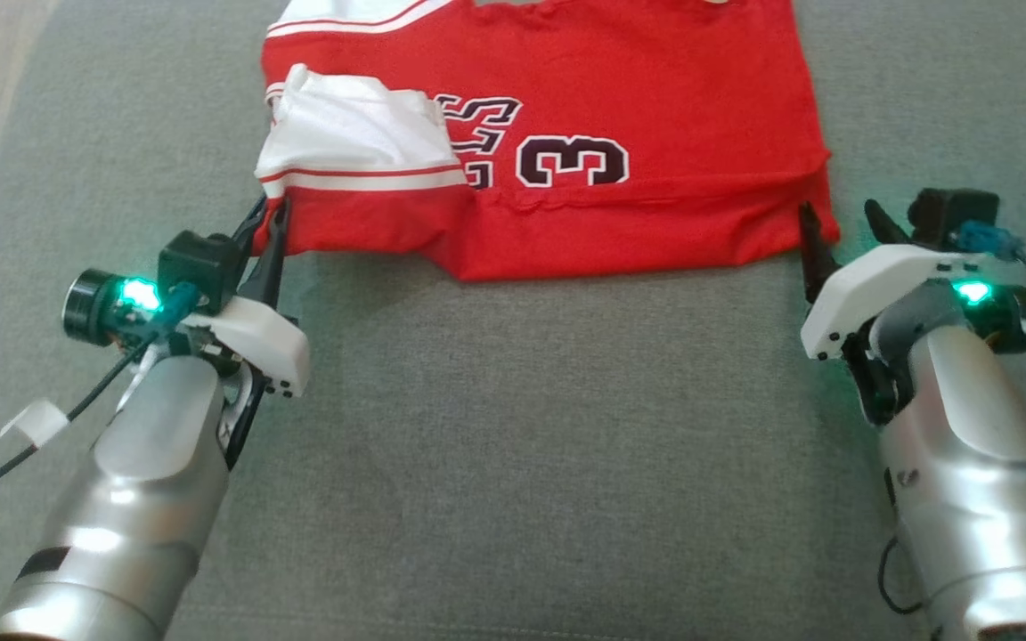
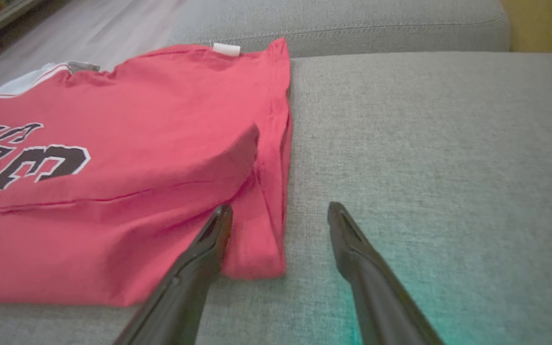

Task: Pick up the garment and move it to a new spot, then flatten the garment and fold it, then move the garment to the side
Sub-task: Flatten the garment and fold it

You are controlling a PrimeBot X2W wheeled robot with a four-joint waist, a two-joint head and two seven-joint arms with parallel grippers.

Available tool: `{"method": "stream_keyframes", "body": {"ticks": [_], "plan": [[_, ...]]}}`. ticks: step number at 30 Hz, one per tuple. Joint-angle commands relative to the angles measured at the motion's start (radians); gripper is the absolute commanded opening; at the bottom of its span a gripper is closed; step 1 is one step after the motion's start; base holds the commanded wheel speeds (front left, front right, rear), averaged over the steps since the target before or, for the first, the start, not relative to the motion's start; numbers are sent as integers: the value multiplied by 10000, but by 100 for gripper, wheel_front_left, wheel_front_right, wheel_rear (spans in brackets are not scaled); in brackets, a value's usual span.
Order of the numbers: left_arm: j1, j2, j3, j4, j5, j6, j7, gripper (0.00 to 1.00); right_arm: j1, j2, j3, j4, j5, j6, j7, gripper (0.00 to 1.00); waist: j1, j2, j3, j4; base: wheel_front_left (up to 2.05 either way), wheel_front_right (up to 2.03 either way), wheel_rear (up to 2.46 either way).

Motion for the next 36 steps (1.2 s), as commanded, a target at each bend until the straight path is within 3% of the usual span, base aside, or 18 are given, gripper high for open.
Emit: {"method": "stream_keyframes", "body": {"ticks": [1,7,8,9,25,36], "plan": [[-278,271,212,-304,55,59,-115,0,-453,64,169,16,-209,67,93,100,-1,0,23,95,0,0,0],[-238,191,126,-392,16,47,-121,0,-920,64,400,1018,-1210,67,792,100,-1,0,-5,264,0,0,0],[-230,192,118,-394,8,48,-122,0,-949,64,456,1093,-1470,67,910,72,-1,0,-14,276,0,0,0],[-222,194,110,-392,1,51,-123,0,-956,64,498,1144,-1658,67,1010,0,-1,0,-26,286,0,0,0],[65,577,-19,196,-82,189,30,0,-554,64,168,1002,-1367,67,632,0,-1,0,-636,-45,0,0,0],[1331,853,-578,561,3,-57,444,0,1016,64,739,142,-569,67,930,0,-1,0,-1934,-449,0,0,0]]}}
